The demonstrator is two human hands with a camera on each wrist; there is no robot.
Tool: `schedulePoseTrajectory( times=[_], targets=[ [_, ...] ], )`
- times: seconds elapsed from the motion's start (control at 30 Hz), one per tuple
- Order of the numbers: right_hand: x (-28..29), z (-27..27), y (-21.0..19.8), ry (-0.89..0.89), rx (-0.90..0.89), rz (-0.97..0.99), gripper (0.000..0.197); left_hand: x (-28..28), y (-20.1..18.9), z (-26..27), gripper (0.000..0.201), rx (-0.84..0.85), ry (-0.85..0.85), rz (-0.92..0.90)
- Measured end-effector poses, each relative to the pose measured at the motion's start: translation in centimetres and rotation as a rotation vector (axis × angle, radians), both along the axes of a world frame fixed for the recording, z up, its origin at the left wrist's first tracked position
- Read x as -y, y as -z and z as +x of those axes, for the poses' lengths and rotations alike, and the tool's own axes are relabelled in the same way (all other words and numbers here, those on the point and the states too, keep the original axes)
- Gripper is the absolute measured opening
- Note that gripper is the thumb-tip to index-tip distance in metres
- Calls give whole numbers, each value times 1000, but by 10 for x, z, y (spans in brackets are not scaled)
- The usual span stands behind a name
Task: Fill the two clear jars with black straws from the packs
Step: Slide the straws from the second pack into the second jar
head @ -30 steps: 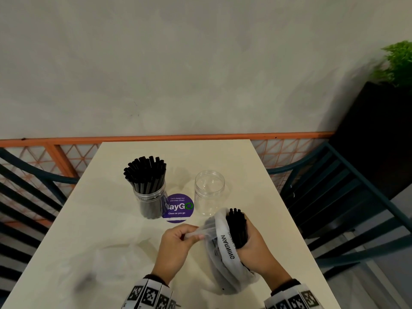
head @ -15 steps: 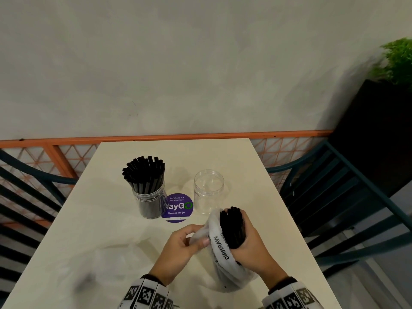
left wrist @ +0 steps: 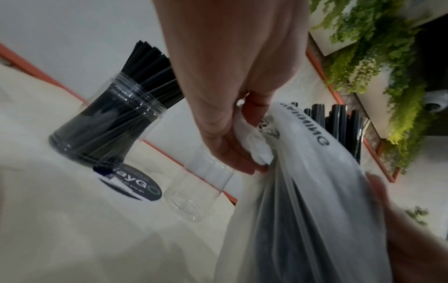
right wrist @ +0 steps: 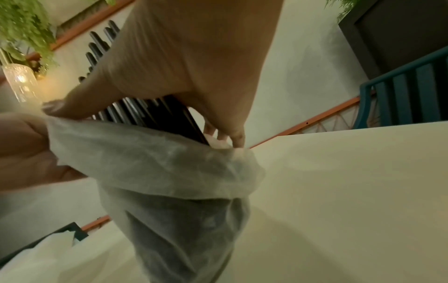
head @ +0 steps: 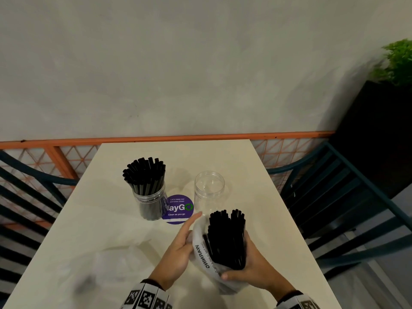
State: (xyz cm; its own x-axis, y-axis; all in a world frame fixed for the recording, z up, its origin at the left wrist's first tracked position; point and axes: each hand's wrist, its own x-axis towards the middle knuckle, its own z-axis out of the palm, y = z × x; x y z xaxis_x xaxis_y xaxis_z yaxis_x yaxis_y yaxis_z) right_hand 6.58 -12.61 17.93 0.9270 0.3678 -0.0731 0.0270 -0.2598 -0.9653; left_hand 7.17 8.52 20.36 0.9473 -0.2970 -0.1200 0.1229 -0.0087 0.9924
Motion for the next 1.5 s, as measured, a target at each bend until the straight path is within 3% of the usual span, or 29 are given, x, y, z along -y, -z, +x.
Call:
schedulePoseTrajectory(
  times=[0.2, 0.3, 0.4, 0.53, 0.63, 0.73, 0.87, 1.0, 1.17, 1.37, 1.5],
  targets=[
    [16, 1, 16, -168, -35, -235, 126, -7, 6, -6, 33, 73, 63, 28],
    [23, 3, 19, -192, -18, -442, 116, -10, 9, -8, 26, 77, 29, -2],
    [25, 2, 24, -196, -67, -520, 103, -15, 8, -9, 27, 92, -5, 49],
    [27, 0, 28, -116, -156, -474, 69, -17, 8, -11, 31, 224, -89, 195],
    [29, 0, 30, -56, -151, -404, 66, -16, 7, -11, 28, 400, -228, 346],
    [31, 1, 27, -11, -186, -228, 71, -12, 1, -11, 22, 465, -330, 385],
    [30, 0, 18, 117, -178, -92, 51, -9, -3, -10, 27, 523, -435, 397],
    [26, 2, 22, 237, -145, 5, 41, -2, -4, -16, 16, 663, -401, 435],
    [20, 7, 29, 459, -122, -60, 19, 9, 4, -25, 27, 807, -239, 461],
    [11, 0, 10, 434, -15, -31, 28, 14, 12, -21, 18, 909, -234, 502],
    [10, -2, 4, 247, -158, 172, 52, 17, 14, -20, 21, 956, -252, 589]
  ],
)
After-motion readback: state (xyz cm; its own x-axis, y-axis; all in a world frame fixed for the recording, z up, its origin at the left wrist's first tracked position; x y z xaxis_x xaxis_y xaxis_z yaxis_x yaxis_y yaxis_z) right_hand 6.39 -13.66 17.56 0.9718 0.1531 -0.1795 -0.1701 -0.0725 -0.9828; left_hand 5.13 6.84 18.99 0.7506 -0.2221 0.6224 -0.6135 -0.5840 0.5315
